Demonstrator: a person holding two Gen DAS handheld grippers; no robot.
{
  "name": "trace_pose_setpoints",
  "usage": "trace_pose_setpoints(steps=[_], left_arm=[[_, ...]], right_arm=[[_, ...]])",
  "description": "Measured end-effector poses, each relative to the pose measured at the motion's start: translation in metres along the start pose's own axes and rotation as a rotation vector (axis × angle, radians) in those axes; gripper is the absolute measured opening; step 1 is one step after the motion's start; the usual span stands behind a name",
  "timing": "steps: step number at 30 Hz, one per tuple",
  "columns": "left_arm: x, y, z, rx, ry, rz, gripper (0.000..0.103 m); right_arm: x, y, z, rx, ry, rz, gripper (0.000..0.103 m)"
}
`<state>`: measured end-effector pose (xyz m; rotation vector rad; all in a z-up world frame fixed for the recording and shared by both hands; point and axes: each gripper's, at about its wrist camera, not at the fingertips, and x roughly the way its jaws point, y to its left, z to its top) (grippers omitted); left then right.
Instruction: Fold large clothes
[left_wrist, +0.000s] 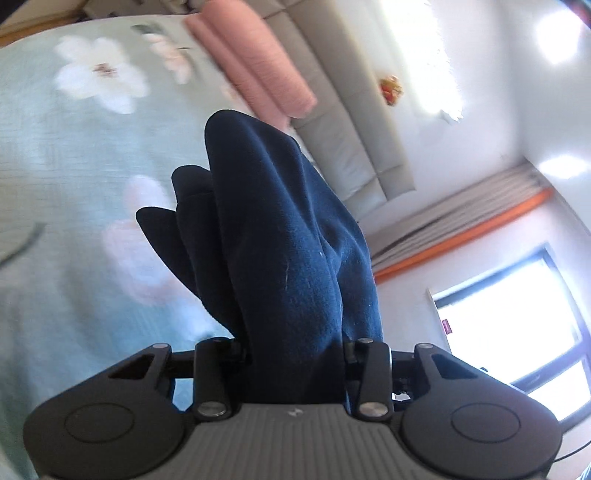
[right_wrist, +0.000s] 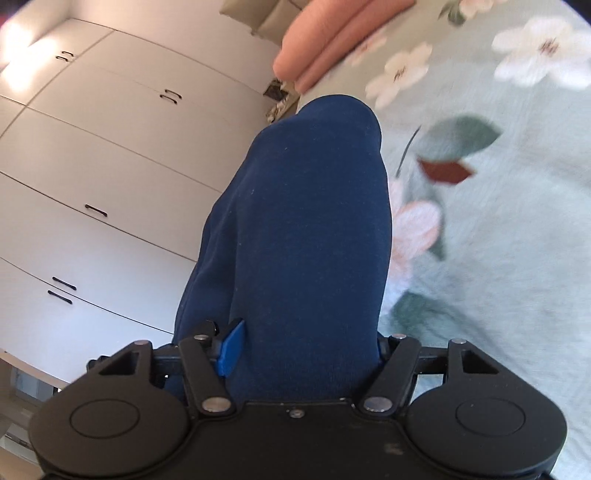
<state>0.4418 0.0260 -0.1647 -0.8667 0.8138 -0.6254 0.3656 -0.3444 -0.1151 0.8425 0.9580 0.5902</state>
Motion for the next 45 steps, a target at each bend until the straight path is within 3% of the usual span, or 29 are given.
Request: trace_pose_setpoints(steps=[3,10,15,17,18,19,21,22,27,29,30,31,33,35,38,39,40,41,45], left_arm=[[0.028,-0.036,-0.024,0.013,0.009,-0.020,0.042],[0.137,-0.095,-0.104,-0.028,0.077,-0.055,0.042],[0.205,-0.094,-0.152,-0.003,0.140,0.004,0.042],[0.232,-0.080,-0.166,-0.012,0.170,0.055,0.042],[0.240,-0.072,-0.169,-0.028,0.193,0.079,0.042],[0.243,-0.063,-0.172,-0.042,0.203,0.084,0.042],[0.236,-0.054,-0.170,-0.066,0.218,0.060,0.043],[0.228,-0.055,-0.167,-0.054,0.220,0.065,0.044],[0.178,-0.073,-0.141,0.056,0.163,0.199,0.043],[0.160,-0.092,-0.133,0.097,0.125,0.203,0.043],[0.157,-0.102,-0.128,0.114,0.115,0.186,0.042],[0.155,-0.115,-0.128,0.134,0.108,0.161,0.042],[0.168,-0.139,-0.132,0.177,0.130,0.073,0.042],[0.192,-0.156,-0.145,0.226,0.189,0.004,0.041],[0.233,-0.159,-0.176,0.290,0.266,0.031,0.036],[0.246,-0.149,-0.183,0.280,0.283,0.057,0.035],[0.252,-0.137,-0.189,0.262,0.297,0.089,0.023],[0.255,-0.121,-0.194,0.239,0.305,0.120,0.005],[0.229,-0.076,-0.193,0.119,0.270,0.112,0.003]], right_arm=[[-0.055,-0.010,0.007,-0.019,-0.019,-0.038,0.077],[-0.173,-0.073,0.027,-0.030,-0.045,-0.194,0.078],[-0.196,-0.144,0.032,0.018,-0.028,-0.295,0.078],[-0.188,-0.175,0.029,0.048,0.008,-0.363,0.083],[-0.183,-0.192,0.027,0.083,0.036,-0.408,0.093],[-0.183,-0.204,0.024,0.111,0.047,-0.409,0.099],[-0.197,-0.208,0.024,0.136,0.056,-0.358,0.097],[-0.206,-0.202,0.024,0.109,0.056,-0.374,0.097],[-0.251,-0.164,0.031,-0.148,0.041,-0.638,0.097],[-0.263,-0.144,0.034,-0.298,0.000,-0.719,0.090],[-0.268,-0.138,0.025,-0.362,-0.016,-0.724,0.081],[-0.268,-0.125,0.028,-0.423,-0.038,-0.701,0.061],[-0.257,-0.107,0.031,-0.505,-0.074,-0.624,0.036],[-0.232,-0.091,0.038,-0.579,-0.094,-0.584,0.033],[-0.174,-0.096,0.046,-0.663,-0.041,-0.585,0.031],[-0.154,-0.103,0.044,-0.674,-0.014,-0.597,0.030],[-0.140,-0.114,0.043,-0.678,0.009,-0.616,0.028],[-0.133,-0.126,0.043,-0.689,0.011,-0.637,0.023],[-0.138,-0.139,0.051,-0.658,-0.060,-0.668,0.001]])
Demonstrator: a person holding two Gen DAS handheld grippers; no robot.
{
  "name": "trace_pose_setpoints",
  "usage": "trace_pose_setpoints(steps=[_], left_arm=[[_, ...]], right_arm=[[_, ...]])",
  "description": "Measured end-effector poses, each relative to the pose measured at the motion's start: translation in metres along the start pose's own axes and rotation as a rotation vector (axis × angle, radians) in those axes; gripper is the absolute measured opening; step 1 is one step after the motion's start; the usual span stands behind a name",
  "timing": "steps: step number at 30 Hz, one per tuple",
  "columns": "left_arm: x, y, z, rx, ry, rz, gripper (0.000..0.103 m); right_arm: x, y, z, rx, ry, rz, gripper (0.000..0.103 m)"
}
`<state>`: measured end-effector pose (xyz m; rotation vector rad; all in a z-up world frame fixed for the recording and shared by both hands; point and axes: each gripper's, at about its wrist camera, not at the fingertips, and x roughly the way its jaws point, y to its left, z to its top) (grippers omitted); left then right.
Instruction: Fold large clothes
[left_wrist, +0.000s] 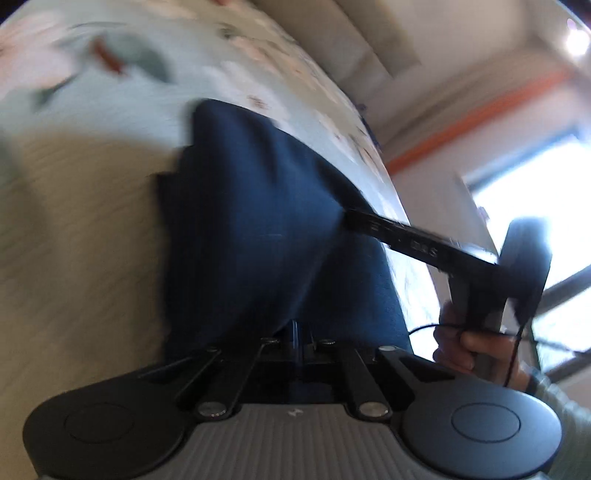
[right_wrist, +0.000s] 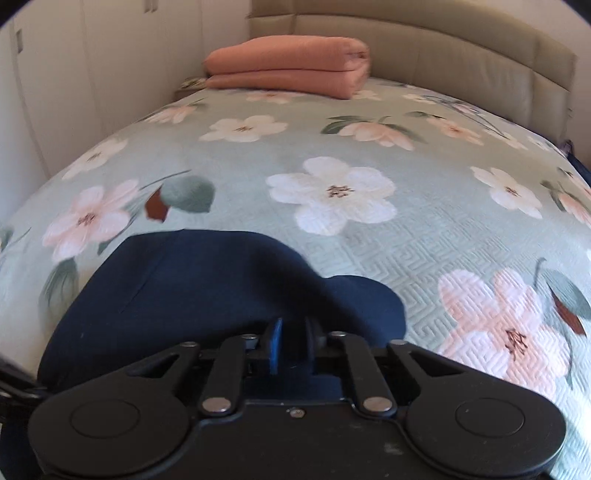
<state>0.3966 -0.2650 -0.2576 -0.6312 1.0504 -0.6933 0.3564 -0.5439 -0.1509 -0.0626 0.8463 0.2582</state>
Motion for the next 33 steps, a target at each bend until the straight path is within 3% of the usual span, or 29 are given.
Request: trace_pose_setpoints(steps=[5,7,8,9,10,12,14,18,22,25,28,33], left_arm=[[-0.044,0.035,-0.016,-0.166,-0.039,-0.007,0.003],[-0.054,0.037,-0.019,-0.185,-0.041,0.020,0.003],[-0.060,0.036,-0.020,-0.193,-0.040,0.031,0.003],[-0.065,0.033,-0.019,-0.197,-0.040,0.038,0.010],[-0.069,0.027,-0.019,-0.194,-0.040,0.049,0.025],[-0.075,0.009,-0.018,-0.153,-0.037,0.005,0.026],[-0.072,-0.005,-0.017,-0.122,-0.029,-0.028,0.027],[-0.049,-0.024,-0.014,-0.062,-0.010,-0.012,0.027],[-0.028,-0.001,-0.022,-0.140,0.011,0.035,0.025],[-0.033,0.017,-0.026,-0.230,-0.017,0.010,0.025],[-0.043,0.025,-0.029,-0.240,-0.026,0.039,0.026],[-0.053,0.026,-0.028,-0.215,-0.008,0.088,0.038]], right_arm=[[-0.026,-0.001,0.003,0.069,-0.012,-0.091,0.000],[-0.042,0.002,0.005,0.060,-0.011,-0.135,0.015],[-0.054,0.005,0.003,0.056,-0.010,-0.117,0.015],[-0.063,0.008,0.001,0.056,-0.009,-0.089,0.015],[-0.073,0.013,-0.003,0.059,-0.002,-0.050,0.015],[-0.087,0.026,-0.014,0.057,0.035,0.013,0.015],[-0.092,0.044,-0.029,0.031,0.081,0.022,0.015],[-0.086,0.061,-0.057,0.027,0.166,0.020,0.015],[-0.078,0.065,-0.064,0.017,0.180,0.005,0.015],[-0.076,0.065,-0.066,0.020,0.181,0.007,0.015],[-0.077,0.067,-0.072,0.009,0.171,0.005,0.016],[-0.077,0.070,-0.077,0.007,0.167,-0.002,0.017]])
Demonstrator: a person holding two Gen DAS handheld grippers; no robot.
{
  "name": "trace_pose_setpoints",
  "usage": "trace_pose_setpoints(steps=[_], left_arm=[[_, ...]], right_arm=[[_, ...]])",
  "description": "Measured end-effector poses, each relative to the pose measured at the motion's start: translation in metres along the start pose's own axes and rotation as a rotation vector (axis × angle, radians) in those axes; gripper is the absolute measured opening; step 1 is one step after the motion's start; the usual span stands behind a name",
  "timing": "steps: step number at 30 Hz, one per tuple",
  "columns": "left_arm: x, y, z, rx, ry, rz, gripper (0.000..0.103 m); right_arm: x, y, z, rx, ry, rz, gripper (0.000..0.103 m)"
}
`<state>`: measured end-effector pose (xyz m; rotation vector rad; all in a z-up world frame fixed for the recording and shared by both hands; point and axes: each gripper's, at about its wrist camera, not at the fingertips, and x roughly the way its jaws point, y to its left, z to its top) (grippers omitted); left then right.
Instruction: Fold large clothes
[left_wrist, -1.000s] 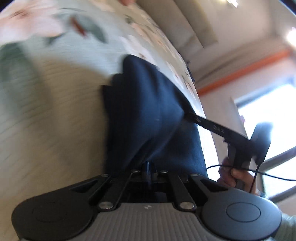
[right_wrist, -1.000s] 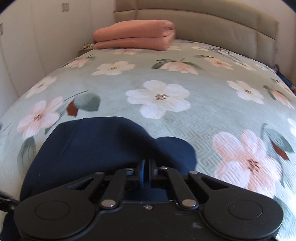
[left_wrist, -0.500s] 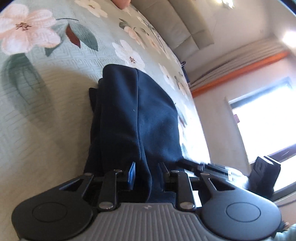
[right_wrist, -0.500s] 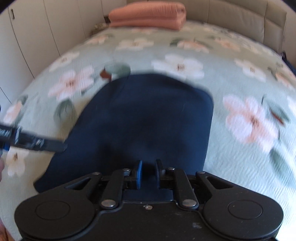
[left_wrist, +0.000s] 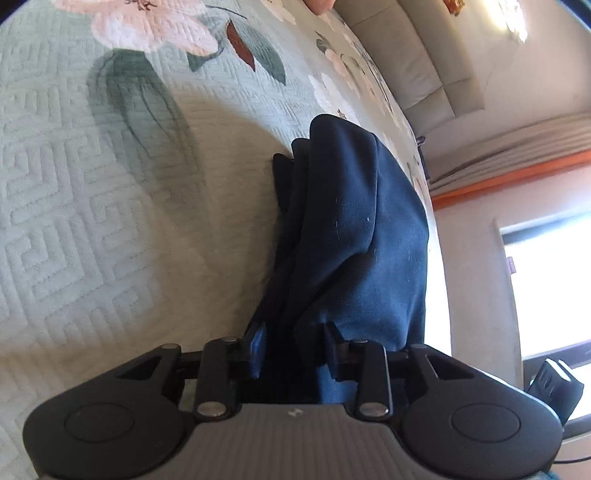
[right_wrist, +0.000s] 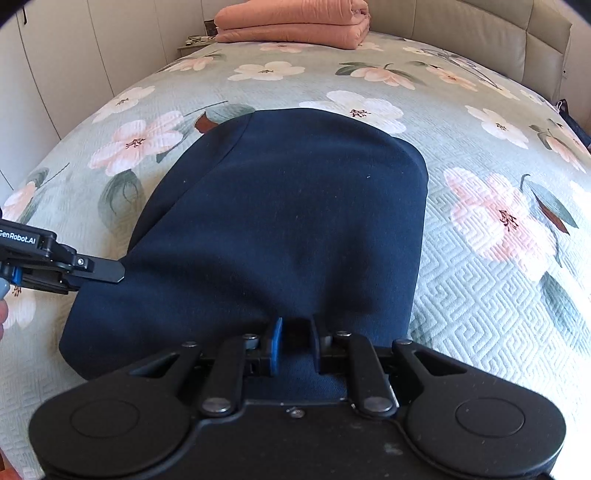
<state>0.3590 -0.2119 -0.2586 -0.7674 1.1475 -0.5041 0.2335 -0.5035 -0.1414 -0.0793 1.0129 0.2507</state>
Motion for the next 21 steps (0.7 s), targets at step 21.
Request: trace_pose_setpoints(steps=[21], left_arm=[[-0.039,-0.059,-0.009,0.380,-0.022,0.259,0.054]], right_arm=[[0.008,0.038,-0.001,0.042,0.000,-0.177,0.041]])
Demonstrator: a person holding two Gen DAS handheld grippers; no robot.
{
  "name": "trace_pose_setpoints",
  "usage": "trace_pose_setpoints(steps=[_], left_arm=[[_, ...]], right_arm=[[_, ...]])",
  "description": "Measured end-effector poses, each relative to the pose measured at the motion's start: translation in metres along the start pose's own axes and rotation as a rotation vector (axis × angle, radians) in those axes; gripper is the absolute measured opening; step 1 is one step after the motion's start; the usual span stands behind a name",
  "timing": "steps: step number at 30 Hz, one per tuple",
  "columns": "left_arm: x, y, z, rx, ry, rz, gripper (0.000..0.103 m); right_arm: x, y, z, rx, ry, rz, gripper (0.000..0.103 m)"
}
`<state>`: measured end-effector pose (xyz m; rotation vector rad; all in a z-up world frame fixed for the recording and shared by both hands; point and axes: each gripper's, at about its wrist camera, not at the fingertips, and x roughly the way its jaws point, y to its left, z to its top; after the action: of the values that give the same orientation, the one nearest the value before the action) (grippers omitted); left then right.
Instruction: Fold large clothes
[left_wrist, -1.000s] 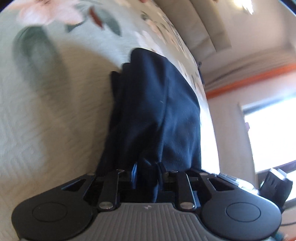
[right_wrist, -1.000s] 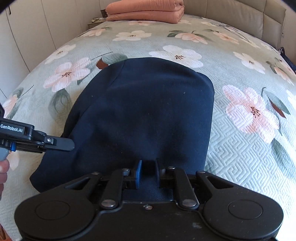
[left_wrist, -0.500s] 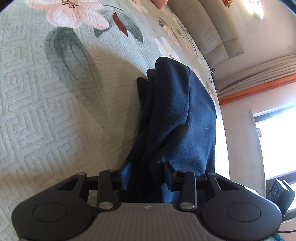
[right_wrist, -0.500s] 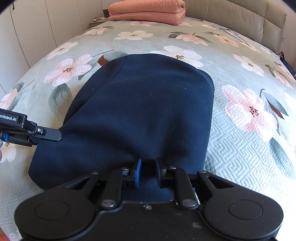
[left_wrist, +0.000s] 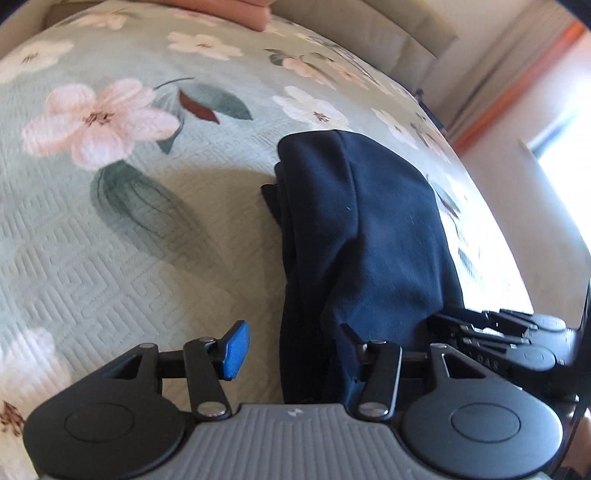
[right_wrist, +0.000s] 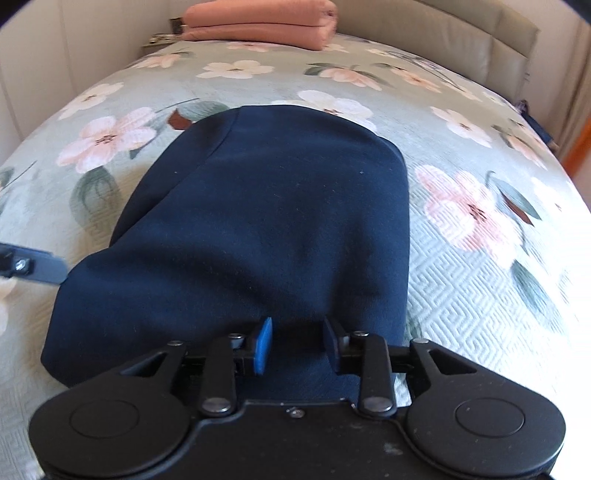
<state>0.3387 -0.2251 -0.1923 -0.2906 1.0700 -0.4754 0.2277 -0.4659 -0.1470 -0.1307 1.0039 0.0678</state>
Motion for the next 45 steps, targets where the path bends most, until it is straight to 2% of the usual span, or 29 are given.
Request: trace_pose_setpoints(steps=[2,4,6,8,9,11,15,18,20,22,24,30,32,34,37,42,45], left_arm=[[-0.008,-0.006,-0.002,0.042,-0.001,0.013,0.056],[-0.016,-0.019,-0.003,0.137,0.005,0.070,0.056],[-0.030,-0.045,-0.004,0.326,-0.034,0.197,0.057],[-0.047,-0.070,-0.004,0.503,-0.089,0.302,0.066],[-0.057,-0.080,-0.002,0.562,-0.106,0.329,0.069],[-0.077,-0.092,0.003,0.613,-0.126,0.335,0.072],[-0.124,-0.100,0.013,0.575,-0.146,0.291,0.081],[-0.150,-0.101,0.015,0.538,-0.154,0.282,0.082],[-0.163,-0.104,0.020,0.560,-0.137,0.274,0.084],[-0.174,-0.107,0.026,0.591,-0.128,0.302,0.084],[-0.190,-0.112,0.033,0.627,-0.153,0.342,0.084],[-0.236,-0.120,0.049,0.688,-0.212,0.384,0.088],[-0.246,-0.121,0.051,0.675,-0.232,0.408,0.088],[-0.251,-0.116,0.054,0.634,-0.238,0.422,0.088],[-0.256,-0.109,0.055,0.582,-0.233,0.400,0.088],[-0.262,-0.112,0.061,0.617,-0.259,0.426,0.088],[-0.260,-0.112,0.064,0.616,-0.265,0.434,0.088]], right_arm=[[-0.001,0.010,0.002,-0.008,0.020,-0.044,0.050],[-0.006,0.018,0.009,-0.003,0.060,-0.081,0.071],[-0.016,0.023,0.015,0.044,0.100,-0.085,0.072],[-0.032,0.026,0.020,0.102,0.110,-0.080,0.072],[-0.041,0.028,0.024,0.125,0.115,-0.087,0.072],[-0.058,0.033,0.034,0.127,0.126,-0.123,0.073],[-0.106,0.044,0.056,0.040,0.087,-0.281,0.078],[-0.140,0.043,0.069,0.038,0.072,-0.316,0.078],[-0.155,0.042,0.075,0.109,0.100,-0.278,0.079],[-0.166,0.039,0.075,0.231,0.140,-0.190,0.080],[-0.172,0.041,0.071,0.335,0.167,-0.123,0.080],[-0.196,0.052,0.093,0.359,0.145,-0.166,0.080],[-0.204,0.051,0.101,0.382,0.138,-0.148,0.080],[-0.213,0.050,0.105,0.398,0.142,-0.135,0.081],[-0.219,0.051,0.107,0.394,0.159,-0.135,0.081],[-0.218,0.050,0.111,0.400,0.198,-0.145,0.081],[-0.221,0.048,0.117,0.403,0.185,-0.147,0.081]])
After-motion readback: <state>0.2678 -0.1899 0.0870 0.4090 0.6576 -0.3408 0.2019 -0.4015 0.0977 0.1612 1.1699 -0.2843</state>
